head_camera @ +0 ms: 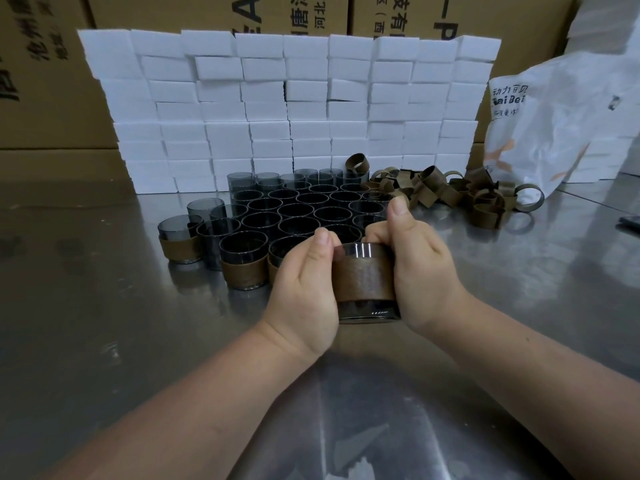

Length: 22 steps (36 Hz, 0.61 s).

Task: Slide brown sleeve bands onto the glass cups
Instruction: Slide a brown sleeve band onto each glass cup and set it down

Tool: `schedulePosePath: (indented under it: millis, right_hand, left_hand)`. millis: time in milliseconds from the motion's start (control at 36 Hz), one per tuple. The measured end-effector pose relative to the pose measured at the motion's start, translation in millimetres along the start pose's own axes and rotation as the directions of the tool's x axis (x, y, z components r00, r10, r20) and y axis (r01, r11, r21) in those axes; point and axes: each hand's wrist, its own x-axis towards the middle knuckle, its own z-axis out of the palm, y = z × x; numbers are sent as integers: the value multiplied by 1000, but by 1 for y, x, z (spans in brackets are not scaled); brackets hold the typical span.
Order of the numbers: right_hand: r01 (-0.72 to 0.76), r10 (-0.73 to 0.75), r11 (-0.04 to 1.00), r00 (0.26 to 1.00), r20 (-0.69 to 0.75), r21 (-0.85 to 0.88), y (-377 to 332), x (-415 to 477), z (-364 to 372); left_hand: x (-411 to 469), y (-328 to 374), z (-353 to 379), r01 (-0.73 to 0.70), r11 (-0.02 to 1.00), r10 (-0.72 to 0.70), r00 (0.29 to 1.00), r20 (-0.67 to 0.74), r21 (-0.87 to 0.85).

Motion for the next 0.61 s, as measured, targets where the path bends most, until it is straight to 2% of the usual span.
schedulePosePath:
  millis: [111,194,278,333,417,472,528,611]
  right_hand:
    - [-14,15,1000,999,-28,6,6,2,1]
    - [-78,79,997,994,-75,19,11,5,4]
    - [-79,83,995,994,-72,55,12,8,4]
    - [-51,60,981,997,-44,188,8,9,3]
    - [-56,50,899,998,25,434,4,10,2]
    - [-31,35,921,999,-4,389,7,11,1]
    - [24,-12,966,999,-50,256,11,11,0]
    - [114,-109,985,993,-45,130,13,8,0]
  left_hand:
    - [1,-6,0,35,999,-36,999,-30,-12]
    - [4,-11,0,62,998,-63,997,-49,-18]
    - [6,-12,-1,28,1000,-28,998,-53,2]
    - [7,-9,-2,-15,1000,15,998,-53,7]
    - [7,-7,-3,-88,995,91,995,-46,52]
    - [7,-7,-2,-87,994,90,995,-44,70]
    - [7,-7,-2,-64,994,69,996,-54,92]
    - [7,-7,-2,-12,998,15,998,-62,56]
